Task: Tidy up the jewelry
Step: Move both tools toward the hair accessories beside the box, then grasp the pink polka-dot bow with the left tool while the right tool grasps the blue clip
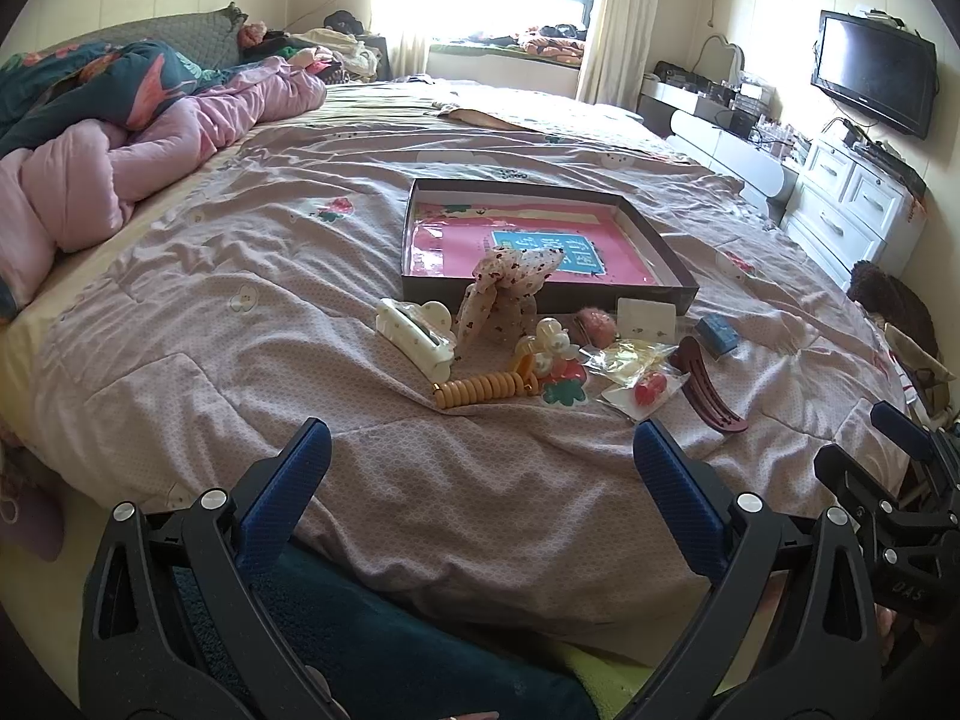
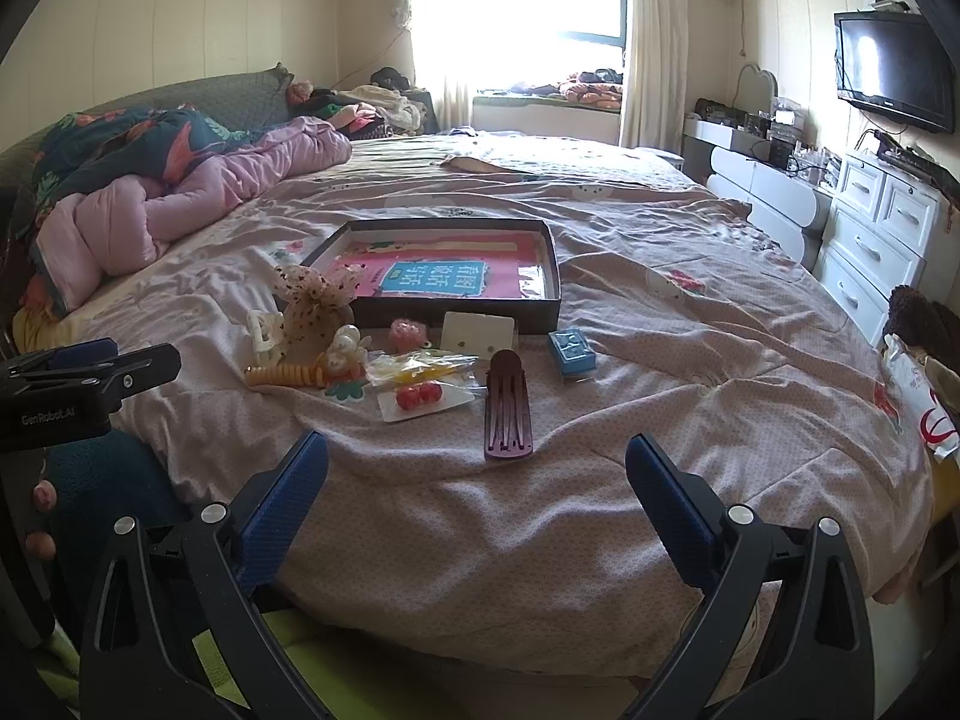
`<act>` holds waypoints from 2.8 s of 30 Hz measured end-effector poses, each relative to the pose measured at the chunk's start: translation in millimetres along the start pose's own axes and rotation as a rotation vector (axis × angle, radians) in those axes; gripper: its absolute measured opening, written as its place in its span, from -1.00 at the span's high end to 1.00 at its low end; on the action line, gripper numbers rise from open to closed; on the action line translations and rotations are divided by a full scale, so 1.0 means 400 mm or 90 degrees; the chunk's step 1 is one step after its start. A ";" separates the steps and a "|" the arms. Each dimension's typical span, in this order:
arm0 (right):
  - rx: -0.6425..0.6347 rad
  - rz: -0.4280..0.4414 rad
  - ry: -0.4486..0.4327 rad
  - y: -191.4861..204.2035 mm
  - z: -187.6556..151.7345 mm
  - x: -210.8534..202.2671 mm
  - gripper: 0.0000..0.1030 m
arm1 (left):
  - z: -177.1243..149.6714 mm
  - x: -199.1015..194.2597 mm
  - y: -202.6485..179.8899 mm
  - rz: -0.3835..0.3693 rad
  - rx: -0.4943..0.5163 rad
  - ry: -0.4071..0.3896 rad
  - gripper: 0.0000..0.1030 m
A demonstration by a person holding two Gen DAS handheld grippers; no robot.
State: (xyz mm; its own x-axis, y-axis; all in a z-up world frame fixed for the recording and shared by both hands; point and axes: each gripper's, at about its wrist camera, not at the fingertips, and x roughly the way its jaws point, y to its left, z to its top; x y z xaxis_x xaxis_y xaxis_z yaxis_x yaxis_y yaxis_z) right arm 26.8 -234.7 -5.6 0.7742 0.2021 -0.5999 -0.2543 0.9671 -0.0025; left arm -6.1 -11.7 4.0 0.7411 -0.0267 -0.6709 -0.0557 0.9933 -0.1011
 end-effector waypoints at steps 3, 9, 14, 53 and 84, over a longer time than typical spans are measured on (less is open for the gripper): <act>0.000 0.000 0.000 -0.005 -0.001 0.000 -0.88 | 0.001 0.001 0.004 0.001 -0.001 -0.001 -0.80; 0.001 0.001 0.000 -0.003 0.001 0.002 -0.88 | 0.015 -0.006 0.000 -0.003 -0.004 -0.004 -0.80; 0.001 0.001 0.002 -0.002 0.003 0.000 -0.88 | 0.015 -0.005 0.001 -0.004 -0.003 -0.003 -0.80; -0.001 -0.028 0.125 -0.213 0.113 0.361 -0.87 | 0.197 0.314 -0.012 -0.017 0.040 0.078 -0.63; 0.040 0.047 0.166 -0.291 0.125 0.480 0.39 | 0.302 0.361 -0.059 -0.119 0.056 0.061 0.67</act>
State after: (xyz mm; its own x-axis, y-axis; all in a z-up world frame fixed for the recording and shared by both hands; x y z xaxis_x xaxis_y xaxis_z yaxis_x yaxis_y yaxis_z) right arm 234.0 -300.8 -80.6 0.5771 0.2339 -0.7825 -0.2618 0.9605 0.0940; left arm 182.9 -25.5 -1.7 0.6662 -0.2180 -0.7132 0.1387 0.9759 -0.1687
